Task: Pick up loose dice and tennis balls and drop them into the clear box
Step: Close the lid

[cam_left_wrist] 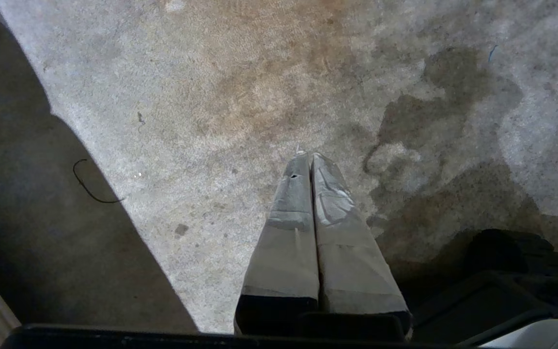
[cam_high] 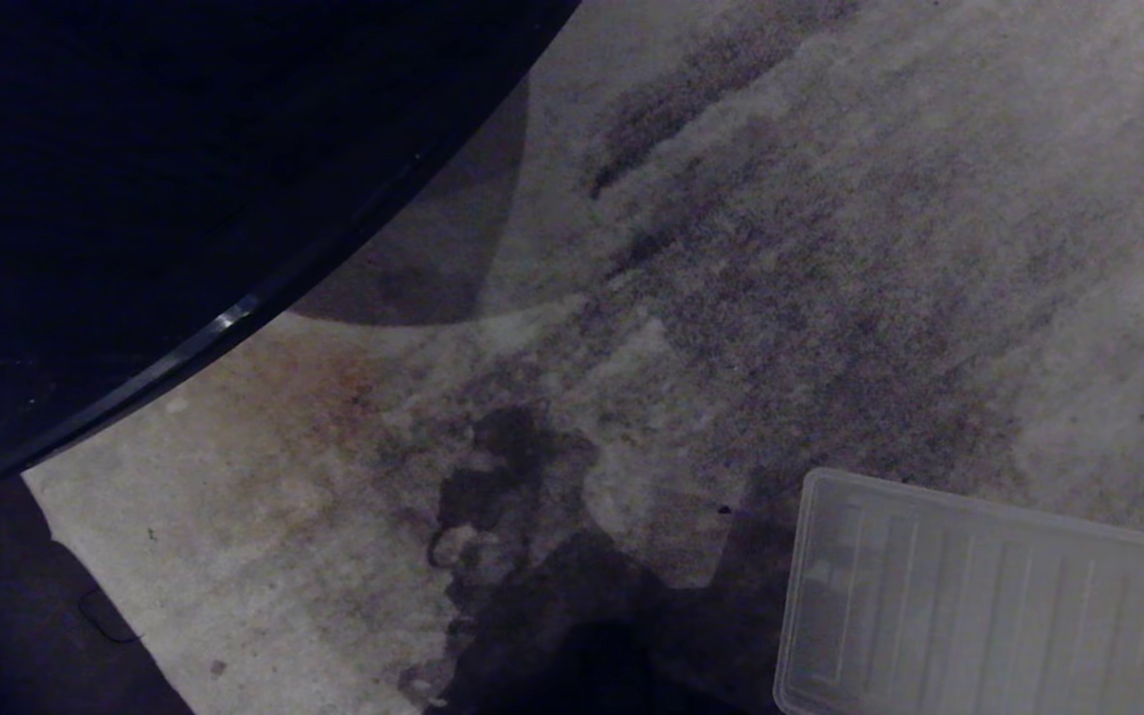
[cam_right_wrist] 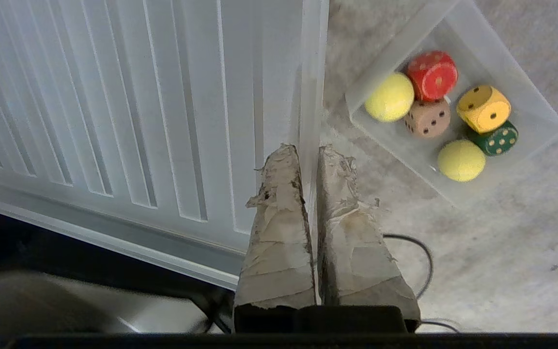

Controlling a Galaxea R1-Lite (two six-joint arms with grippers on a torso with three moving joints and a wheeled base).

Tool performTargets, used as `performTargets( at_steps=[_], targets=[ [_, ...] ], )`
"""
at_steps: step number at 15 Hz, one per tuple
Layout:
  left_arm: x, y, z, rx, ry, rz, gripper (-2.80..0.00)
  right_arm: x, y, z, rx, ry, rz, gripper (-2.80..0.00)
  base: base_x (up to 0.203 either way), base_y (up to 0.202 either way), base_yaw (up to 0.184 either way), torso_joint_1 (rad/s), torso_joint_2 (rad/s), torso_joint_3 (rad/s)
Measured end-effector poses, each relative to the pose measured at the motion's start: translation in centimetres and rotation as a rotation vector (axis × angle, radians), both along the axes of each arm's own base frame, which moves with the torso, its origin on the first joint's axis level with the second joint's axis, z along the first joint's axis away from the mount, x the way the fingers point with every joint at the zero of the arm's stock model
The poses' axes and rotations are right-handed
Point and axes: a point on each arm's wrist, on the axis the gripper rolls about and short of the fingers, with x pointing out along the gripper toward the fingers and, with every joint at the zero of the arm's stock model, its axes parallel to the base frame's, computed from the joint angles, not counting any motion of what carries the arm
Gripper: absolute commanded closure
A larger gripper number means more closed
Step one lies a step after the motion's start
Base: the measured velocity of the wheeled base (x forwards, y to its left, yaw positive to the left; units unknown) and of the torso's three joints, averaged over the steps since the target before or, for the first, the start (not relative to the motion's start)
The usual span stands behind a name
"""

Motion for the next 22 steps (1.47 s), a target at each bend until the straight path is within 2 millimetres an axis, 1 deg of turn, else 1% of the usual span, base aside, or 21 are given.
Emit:
performTargets(
  at_steps=[5,9,22],
  targets=[
    [0.0,0.0,0.0,0.0,0.0,0.0,0.0,-1.8,0.1,-1.9,-0.015,-0.023,0.058,0.0,0.0,0.0,0.0,0.0,0.0,0.0],
    [0.0,0.0,0.0,0.0,0.0,0.001,0.0,-2.8,0.2,-2.5,-0.061,-0.104,0.129,0.0,0.0,0.0,0.0,0.0,0.0,0.0],
    [0.0,0.0,0.0,0.01,0.001,-0.004,0.0,-3.1,0.2,-2.7,-0.062,-0.136,0.128,0.0,0.0,0.0,0.0,0.0,0.0,0.0]
  ],
)
